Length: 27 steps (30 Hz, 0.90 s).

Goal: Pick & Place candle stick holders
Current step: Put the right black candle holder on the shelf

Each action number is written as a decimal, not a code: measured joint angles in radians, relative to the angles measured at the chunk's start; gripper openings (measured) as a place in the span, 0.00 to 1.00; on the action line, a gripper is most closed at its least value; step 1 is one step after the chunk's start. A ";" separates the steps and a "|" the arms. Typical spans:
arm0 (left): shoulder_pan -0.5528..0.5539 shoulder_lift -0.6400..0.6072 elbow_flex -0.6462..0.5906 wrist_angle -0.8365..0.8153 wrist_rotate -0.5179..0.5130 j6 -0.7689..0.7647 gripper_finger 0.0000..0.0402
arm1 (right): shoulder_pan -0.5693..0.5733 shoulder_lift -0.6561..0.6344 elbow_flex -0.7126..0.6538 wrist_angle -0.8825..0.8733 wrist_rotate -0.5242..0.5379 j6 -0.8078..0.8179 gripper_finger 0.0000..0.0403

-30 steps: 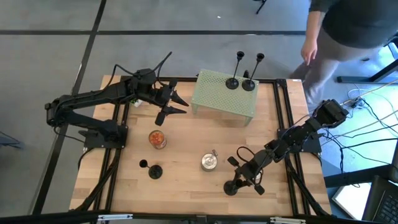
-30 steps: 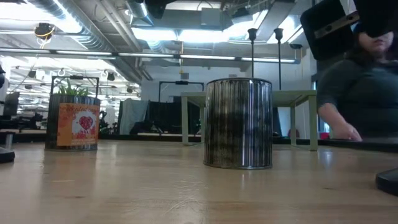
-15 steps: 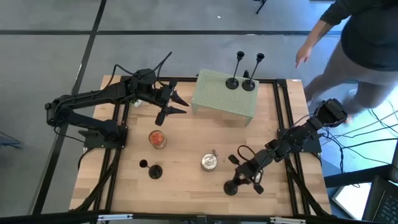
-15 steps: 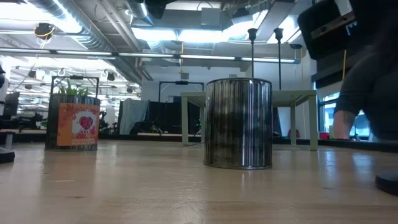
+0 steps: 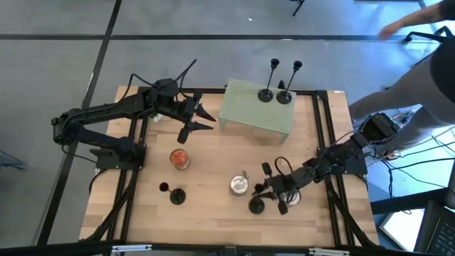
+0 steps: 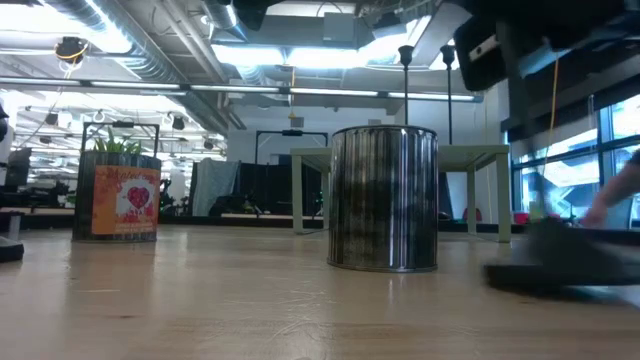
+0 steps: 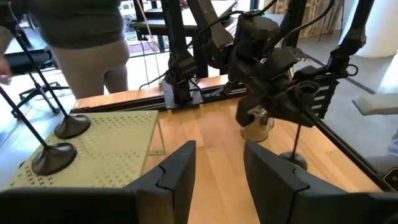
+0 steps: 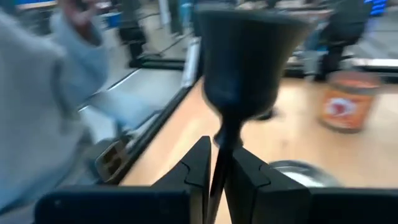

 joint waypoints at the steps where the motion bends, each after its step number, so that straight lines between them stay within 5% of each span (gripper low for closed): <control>1: 0.000 0.000 0.000 0.000 0.000 0.000 0.33 | -0.001 0.000 0.000 0.014 0.022 0.000 0.09; 9: 0.000 0.000 0.000 0.000 0.001 0.000 0.33 | -0.037 0.000 0.045 0.070 0.195 -0.106 0.09; 22: 0.000 0.000 0.000 0.000 0.002 0.000 0.33 | -0.252 0.000 0.345 -0.152 0.206 -0.240 0.09; 27: 0.000 0.000 0.000 0.000 0.002 -0.005 0.33 | -0.314 0.000 0.437 -0.153 0.324 -0.355 0.09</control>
